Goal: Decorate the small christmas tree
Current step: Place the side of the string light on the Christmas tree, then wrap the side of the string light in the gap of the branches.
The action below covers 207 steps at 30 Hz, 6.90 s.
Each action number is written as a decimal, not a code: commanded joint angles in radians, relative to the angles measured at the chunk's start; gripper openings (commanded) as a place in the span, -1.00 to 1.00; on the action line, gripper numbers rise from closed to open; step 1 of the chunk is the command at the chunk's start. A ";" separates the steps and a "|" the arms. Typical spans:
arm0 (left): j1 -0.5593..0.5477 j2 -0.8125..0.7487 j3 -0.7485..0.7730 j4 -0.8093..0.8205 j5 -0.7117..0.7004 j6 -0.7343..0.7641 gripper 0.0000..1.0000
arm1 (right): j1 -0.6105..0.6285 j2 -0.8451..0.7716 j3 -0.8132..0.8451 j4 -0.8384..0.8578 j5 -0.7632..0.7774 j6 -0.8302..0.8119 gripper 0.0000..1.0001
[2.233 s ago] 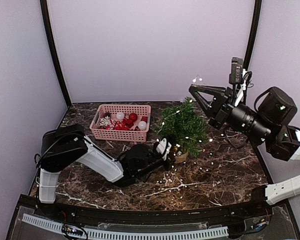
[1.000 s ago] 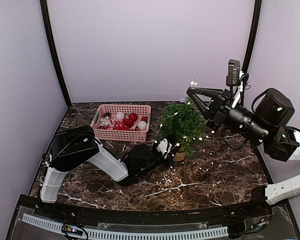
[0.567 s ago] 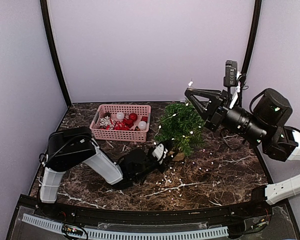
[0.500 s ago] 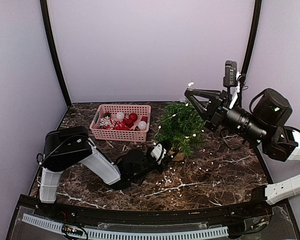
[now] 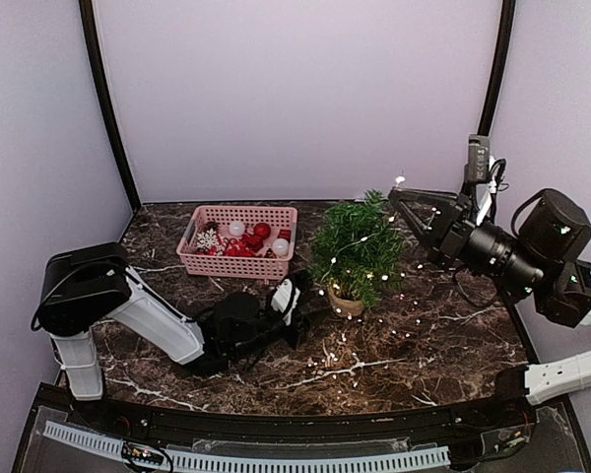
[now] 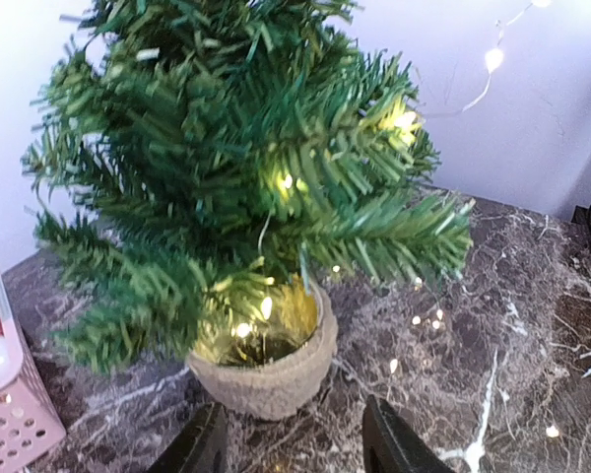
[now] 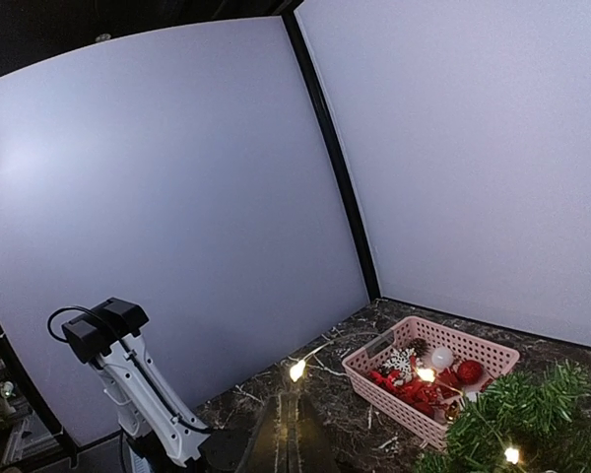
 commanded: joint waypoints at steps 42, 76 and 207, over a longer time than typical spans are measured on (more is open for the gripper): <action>0.152 -0.184 0.223 -0.615 0.230 -0.641 -0.47 | -0.004 -0.083 0.057 -0.155 -0.422 0.185 -1.00; 0.300 -0.155 0.243 -0.564 0.360 -0.560 -0.90 | -0.005 -0.143 -0.019 -0.516 -0.002 0.388 -1.00; 0.264 -0.430 0.189 -0.921 0.246 -0.306 0.34 | -0.323 0.273 -0.014 0.030 -0.568 0.244 -1.00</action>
